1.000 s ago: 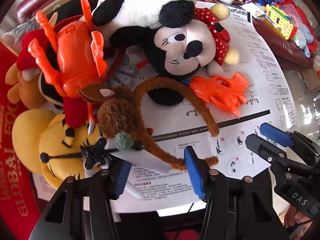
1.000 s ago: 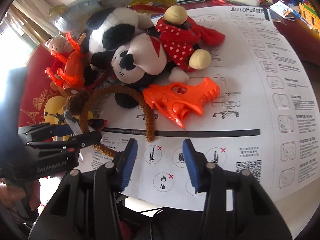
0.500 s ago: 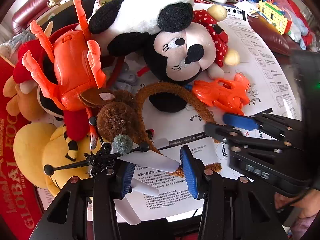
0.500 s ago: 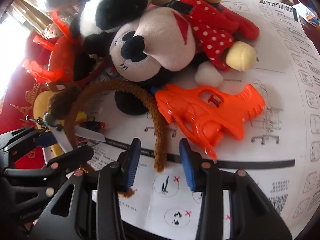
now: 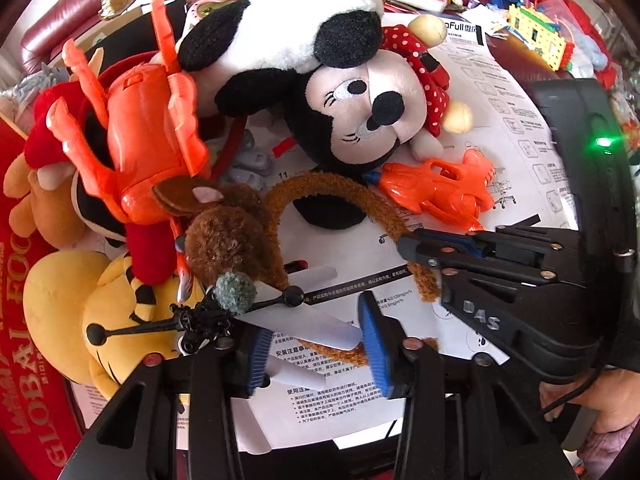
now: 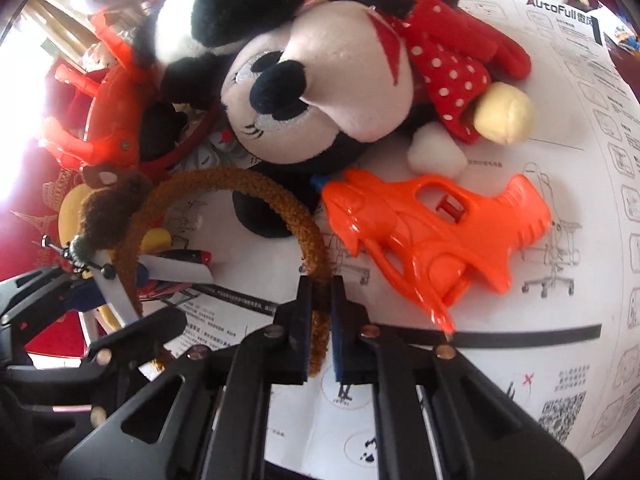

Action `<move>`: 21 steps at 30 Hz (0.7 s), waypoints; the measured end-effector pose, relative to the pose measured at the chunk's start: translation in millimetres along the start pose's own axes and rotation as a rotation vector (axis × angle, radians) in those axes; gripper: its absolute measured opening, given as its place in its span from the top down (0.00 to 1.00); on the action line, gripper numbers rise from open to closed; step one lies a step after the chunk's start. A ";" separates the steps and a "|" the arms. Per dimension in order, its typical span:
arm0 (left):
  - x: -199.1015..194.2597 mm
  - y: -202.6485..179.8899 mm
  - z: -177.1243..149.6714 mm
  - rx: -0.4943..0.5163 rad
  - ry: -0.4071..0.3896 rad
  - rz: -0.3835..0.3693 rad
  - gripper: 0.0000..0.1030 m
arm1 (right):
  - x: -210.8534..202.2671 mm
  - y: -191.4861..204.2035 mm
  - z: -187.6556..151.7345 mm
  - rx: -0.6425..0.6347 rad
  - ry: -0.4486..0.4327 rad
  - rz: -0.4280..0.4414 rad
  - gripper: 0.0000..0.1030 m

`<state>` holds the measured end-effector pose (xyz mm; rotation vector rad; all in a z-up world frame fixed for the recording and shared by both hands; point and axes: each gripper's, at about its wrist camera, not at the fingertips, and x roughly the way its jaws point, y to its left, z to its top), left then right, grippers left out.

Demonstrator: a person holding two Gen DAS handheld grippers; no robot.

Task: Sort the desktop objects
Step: 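Close the right tool on the band of the brown headband, then lift the brown headband off the instruction sheet with the right tool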

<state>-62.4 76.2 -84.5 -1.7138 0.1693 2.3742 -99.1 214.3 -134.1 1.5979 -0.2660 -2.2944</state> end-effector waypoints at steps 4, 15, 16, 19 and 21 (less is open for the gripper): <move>-1.0 3.0 -3.6 -0.015 -0.006 -0.019 0.64 | -18.9 -1.3 -4.0 0.009 -0.023 0.012 0.92; 9.5 -32.2 5.1 0.098 -0.004 -0.052 0.67 | -78.4 -46.3 -37.8 0.085 -0.107 -0.001 0.92; 12.6 -37.0 7.2 0.112 0.001 -0.053 0.67 | -78.8 -53.4 -41.4 0.098 -0.106 -0.010 0.92; 22.0 -51.5 13.5 0.155 0.015 -0.055 0.67 | -80.6 -73.0 -52.0 0.138 -0.097 -0.033 0.90; 28.3 -61.1 17.7 0.183 0.024 -0.057 0.67 | -82.4 -74.1 -54.8 0.154 -0.089 -0.042 0.89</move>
